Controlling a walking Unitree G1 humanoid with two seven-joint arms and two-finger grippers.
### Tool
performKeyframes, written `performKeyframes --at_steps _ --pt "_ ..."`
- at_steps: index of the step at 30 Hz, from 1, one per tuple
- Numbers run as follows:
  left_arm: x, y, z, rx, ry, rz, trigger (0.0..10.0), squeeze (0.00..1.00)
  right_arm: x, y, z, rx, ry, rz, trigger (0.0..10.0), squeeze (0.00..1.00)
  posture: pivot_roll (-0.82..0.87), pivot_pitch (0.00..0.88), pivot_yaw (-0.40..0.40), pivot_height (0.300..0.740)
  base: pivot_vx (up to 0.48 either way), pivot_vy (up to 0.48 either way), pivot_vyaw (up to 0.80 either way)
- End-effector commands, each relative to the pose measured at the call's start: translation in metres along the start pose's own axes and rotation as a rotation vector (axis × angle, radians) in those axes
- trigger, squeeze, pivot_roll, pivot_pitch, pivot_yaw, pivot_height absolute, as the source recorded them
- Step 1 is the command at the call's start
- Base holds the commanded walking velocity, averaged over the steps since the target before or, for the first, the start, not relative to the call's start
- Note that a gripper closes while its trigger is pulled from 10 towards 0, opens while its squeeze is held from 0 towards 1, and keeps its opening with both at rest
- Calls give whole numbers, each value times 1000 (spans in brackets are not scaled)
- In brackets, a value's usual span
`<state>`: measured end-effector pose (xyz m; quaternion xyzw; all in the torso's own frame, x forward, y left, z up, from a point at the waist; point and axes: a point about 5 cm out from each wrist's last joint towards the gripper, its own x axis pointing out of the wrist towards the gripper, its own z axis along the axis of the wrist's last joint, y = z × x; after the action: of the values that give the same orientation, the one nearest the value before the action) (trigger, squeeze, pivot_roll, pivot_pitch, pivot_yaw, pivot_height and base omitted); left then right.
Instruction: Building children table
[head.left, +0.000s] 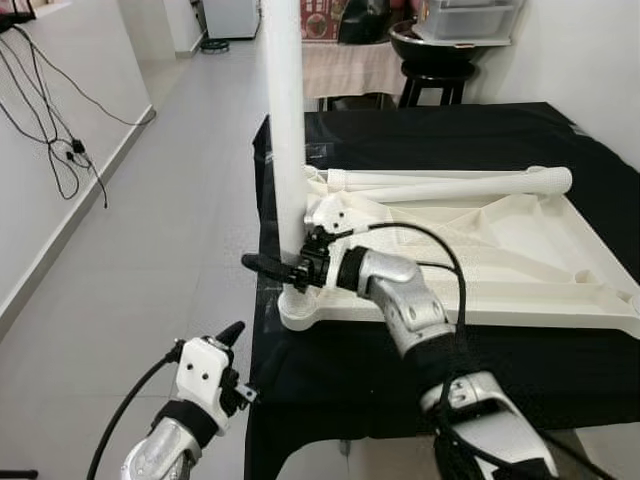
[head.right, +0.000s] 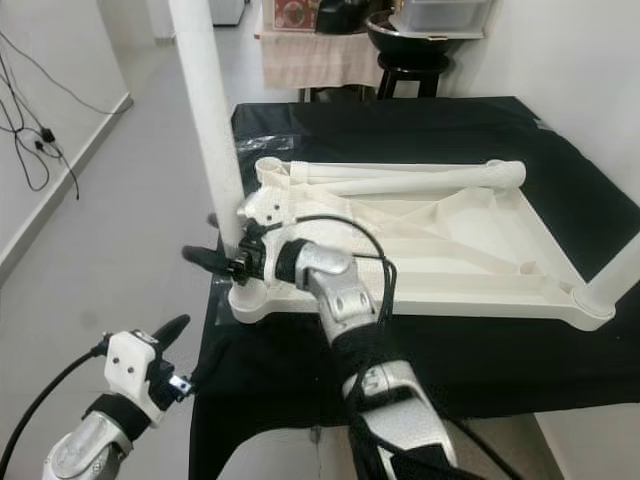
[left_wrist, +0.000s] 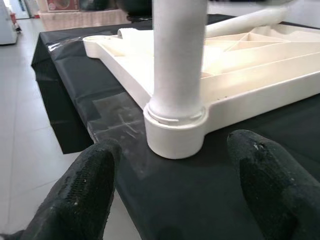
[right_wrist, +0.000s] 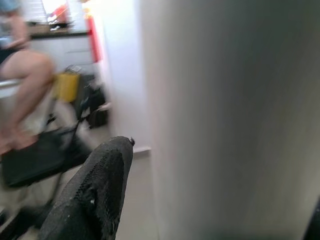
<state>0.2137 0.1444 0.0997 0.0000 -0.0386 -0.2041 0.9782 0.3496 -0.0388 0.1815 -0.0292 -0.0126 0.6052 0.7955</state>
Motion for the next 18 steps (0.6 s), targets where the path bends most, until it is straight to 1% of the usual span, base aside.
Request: performKeyframes --at_steps 1,4,6,7,8,9,10,14,17,18 --pt "0 -1 -3 0 23 2 10000 0 6 2 -2 29 17 102 10000 0 42 0 -24 740 0 0 0" --pt "0 0 -2 -1 26 -1 10000 0 5 -3 -6 95 42 103 10000 0 46 0 -20 740 0 0 0" --pt "0 0 -2 -1 26 -1 10000 0 5 -3 -6 95 42 103 10000 0 46 0 -20 740 0 0 0" --pt "0 0 -2 -1 27 -2 10000 0 5 -5 -7 113 44 102 10000 0 46 0 -20 740 0 0 0" --pt "1 0 -2 -2 29 -5 10000 0 3 -7 -10 127 61 81 1725 0 45 0 -16 740 0 0 0" --pt "1 0 -2 -2 29 -5 10000 0 3 -7 -10 127 61 81 1725 0 45 0 -16 740 0 0 0" --pt "1 -1 -3 -2 32 -6 10000 0 1 -9 -13 125 58 81 0 0 44 0 -16 740 0 0 0" --pt "2 -1 -3 -1 32 -5 10000 0 -2 -10 -13 134 30 84 0 0 36 0 -13 740 0 0 0" --pt "3 -1 -2 -1 32 -5 10000 0 -6 -12 -13 113 28 73 0 0 31 0 -12 740 0 0 0" --pt "3 -1 -2 -1 32 -6 10000 0 -12 -15 -12 92 16 52 0 0 28 0 -13 740 0 0 0"
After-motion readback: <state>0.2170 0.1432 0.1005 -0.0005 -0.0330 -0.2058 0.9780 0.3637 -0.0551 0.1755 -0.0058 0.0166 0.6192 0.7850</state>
